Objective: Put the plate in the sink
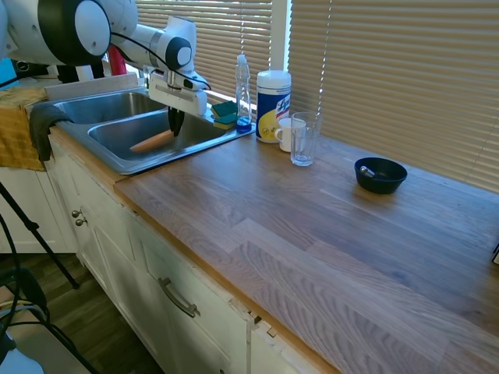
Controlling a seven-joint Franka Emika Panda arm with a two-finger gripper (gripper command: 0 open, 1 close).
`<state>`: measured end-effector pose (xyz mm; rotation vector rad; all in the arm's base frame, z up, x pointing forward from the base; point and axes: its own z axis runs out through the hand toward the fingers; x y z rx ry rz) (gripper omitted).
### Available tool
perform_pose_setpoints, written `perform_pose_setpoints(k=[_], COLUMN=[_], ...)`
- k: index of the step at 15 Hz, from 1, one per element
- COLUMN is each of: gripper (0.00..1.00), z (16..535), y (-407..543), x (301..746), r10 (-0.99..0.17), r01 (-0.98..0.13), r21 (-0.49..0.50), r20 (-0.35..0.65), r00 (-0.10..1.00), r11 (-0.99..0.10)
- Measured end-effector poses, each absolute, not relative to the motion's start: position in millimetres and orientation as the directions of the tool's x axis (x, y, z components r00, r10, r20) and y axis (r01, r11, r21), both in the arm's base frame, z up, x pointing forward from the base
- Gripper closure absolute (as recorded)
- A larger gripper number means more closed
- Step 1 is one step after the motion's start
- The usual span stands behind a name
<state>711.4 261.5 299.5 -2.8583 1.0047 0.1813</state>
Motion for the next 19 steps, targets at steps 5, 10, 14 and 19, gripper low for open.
perform_pose_setpoints(k=[5, 10, 14, 19], gripper=[0.00, 0.00, 0.00, 0.00], z=[255, 253, 266, 345], y=[266, 261, 256, 247], x=[718, 719, 722, 714], r10=[-0.624, -0.627, -0.617, -0.611], r01=[-0.632, -0.631, -0.620, -0.614], r21=[0.005, 0.029, 0.024, -0.032], r20=[-0.157, -0.155, -0.131, -0.075], r00=[0.765, 0.763, 0.776, 0.788], r11=[-0.775, -0.775, -0.784, -0.789])
